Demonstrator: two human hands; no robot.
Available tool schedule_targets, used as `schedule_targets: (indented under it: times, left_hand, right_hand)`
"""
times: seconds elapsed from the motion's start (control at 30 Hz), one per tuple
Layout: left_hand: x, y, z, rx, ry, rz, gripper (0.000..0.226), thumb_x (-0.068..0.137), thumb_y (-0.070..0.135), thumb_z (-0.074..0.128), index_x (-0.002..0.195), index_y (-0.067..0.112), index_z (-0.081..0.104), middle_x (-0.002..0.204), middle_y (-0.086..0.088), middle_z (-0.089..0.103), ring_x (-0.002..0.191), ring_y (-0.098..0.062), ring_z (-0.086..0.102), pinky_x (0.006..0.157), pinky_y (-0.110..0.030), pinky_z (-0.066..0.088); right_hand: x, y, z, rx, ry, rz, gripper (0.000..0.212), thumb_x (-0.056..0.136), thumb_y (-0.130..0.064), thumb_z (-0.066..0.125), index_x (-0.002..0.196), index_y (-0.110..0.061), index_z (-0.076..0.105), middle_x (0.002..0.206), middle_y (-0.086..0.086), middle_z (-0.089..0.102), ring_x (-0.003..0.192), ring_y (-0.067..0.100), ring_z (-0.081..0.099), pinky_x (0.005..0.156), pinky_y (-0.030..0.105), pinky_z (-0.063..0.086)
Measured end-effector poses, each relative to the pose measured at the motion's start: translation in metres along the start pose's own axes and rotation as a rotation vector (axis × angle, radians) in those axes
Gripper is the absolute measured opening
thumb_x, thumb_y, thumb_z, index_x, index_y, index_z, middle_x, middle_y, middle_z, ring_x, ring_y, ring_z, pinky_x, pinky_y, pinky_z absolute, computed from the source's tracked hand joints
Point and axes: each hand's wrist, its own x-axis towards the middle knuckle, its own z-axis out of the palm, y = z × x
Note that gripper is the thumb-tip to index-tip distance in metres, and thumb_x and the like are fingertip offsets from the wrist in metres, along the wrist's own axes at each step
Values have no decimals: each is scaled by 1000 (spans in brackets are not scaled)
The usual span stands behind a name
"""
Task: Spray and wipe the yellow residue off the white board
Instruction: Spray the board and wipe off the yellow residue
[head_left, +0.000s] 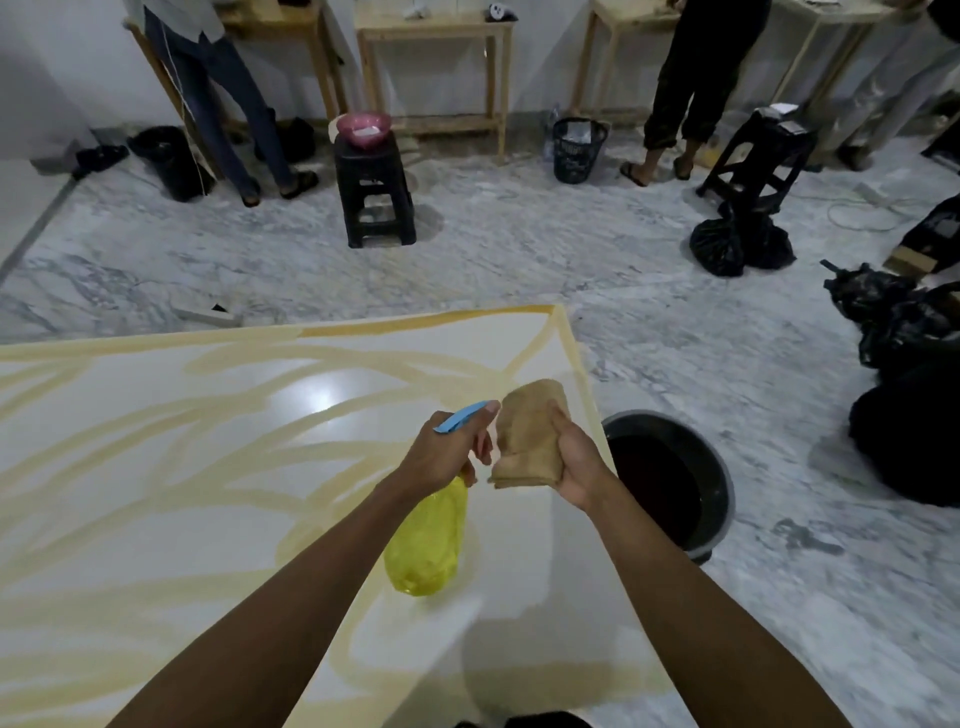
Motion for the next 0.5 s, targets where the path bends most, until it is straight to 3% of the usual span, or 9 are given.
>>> schedule_targets:
  times: [0.13,0.23,0.33,0.5]
  left_hand:
    - [36,2,14,-83,-4,-61,63,106,49,57,74,-4,69,80,-28,70,63,-33,64,56,-38,58]
    - [52,-1,33,-20,61,-138,62,104,47,63,62,2,65,59,-20,61,47,-26,55,51,-31,52]
    - [71,-1,41,64,134,-247,64,101,50,65,55,7,57,49,-9,56,41,-18,51,50,-28,51]
    - [88,12,40,29,133,-279,57,103,47,64,72,-1,72,76,-23,76,40,-17,57,49,-26,52]
  right_hand:
    - [33,-13,-25,45,-30,62,57,102,-51,44,138,-8,54,130,21,65,121,39,61,91,52,56]
    - [53,-21,-26,5,-52,82,55,102,-51,44,135,-10,58,127,18,67,118,37,64,86,50,57]
    - [75,-33,-31,16,-37,94,53,100,-51,48,134,-11,58,125,17,69,116,38,65,90,57,55]
    - [100,-51,-39,-116,-47,90,48,103,-48,44,131,-11,58,120,15,71,109,35,69,91,54,57]
